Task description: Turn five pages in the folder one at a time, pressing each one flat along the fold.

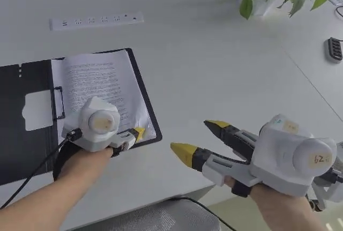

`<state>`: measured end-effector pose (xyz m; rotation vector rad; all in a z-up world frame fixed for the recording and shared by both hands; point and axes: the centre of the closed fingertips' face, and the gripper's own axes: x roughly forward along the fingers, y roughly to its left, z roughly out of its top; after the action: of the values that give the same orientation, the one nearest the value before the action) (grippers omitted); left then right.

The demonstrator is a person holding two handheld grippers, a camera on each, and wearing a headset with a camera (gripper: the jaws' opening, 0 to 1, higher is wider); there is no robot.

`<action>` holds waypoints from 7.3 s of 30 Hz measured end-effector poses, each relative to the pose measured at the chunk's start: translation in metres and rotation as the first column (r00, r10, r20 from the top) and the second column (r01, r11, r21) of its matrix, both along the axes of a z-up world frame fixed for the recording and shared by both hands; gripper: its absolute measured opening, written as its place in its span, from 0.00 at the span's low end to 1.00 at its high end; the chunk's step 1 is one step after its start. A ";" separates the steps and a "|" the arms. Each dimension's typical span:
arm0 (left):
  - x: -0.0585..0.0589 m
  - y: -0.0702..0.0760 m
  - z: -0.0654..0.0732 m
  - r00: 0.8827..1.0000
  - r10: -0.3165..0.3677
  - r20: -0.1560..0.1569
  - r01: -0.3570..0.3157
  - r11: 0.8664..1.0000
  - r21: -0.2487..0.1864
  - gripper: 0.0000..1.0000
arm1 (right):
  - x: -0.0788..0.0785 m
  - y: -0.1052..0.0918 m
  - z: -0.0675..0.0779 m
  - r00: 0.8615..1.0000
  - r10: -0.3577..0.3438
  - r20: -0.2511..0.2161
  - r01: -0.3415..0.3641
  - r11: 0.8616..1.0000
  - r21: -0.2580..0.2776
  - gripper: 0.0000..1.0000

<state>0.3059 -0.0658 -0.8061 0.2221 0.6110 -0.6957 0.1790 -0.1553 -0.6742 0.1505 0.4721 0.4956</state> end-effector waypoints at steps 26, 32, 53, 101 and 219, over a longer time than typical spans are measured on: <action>-0.005 -0.006 0.000 1.000 -0.007 0.013 0.007 1.000 -0.018 0.37 | 0.039 0.015 -0.003 1.000 0.003 0.023 -0.006 0.993 0.114 0.36; -0.005 -0.006 0.001 1.000 -0.001 0.017 0.001 1.000 -0.024 0.28 | 0.062 0.026 -0.031 0.998 0.039 -0.042 -0.037 0.998 0.051 0.39; -0.002 0.000 0.002 1.000 0.012 0.004 -0.011 0.998 -0.054 0.21 | 0.085 0.063 -0.093 0.979 0.102 -0.178 -0.104 0.995 -0.001 0.12; -0.002 0.000 0.003 0.999 0.027 -0.028 -0.029 0.996 -0.084 0.23 | 0.091 0.060 -0.131 0.895 -0.063 -0.441 0.128 0.985 0.118 0.00; -0.066 0.353 0.115 0.947 0.259 0.190 -0.236 0.962 -0.135 0.40 | 0.069 0.364 -0.108 0.908 0.366 -0.203 -0.373 0.928 0.006 0.00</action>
<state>0.2396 0.2876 -0.6912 0.1088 0.3916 -0.4536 0.2481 0.2083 -0.7826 0.0790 0.7129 0.8503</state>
